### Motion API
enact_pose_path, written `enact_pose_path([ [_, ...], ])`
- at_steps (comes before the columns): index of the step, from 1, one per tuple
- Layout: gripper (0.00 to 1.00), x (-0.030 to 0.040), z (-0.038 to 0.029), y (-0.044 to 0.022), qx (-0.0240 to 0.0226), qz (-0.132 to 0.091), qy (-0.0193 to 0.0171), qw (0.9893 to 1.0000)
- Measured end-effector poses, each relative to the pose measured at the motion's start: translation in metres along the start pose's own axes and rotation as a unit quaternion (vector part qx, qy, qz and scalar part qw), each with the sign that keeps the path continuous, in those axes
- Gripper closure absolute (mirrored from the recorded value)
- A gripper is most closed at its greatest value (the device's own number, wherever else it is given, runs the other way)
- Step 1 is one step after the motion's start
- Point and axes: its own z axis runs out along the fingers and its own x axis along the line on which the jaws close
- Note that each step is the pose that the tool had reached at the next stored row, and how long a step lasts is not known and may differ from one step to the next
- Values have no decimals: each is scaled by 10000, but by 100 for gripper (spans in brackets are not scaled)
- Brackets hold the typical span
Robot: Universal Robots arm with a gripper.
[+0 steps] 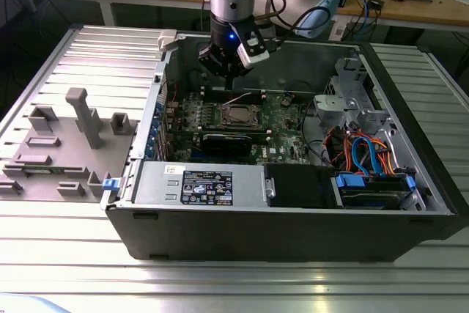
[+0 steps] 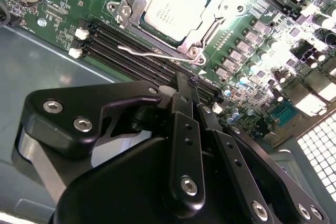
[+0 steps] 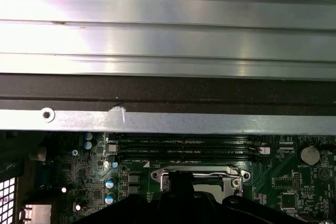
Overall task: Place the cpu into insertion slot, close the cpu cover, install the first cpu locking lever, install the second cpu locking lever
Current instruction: 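Install the first cpu locking lever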
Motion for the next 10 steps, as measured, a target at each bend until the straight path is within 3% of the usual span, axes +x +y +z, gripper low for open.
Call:
enact_pose_path([
  [10,89,0,0,0,0,2,0,10000],
])
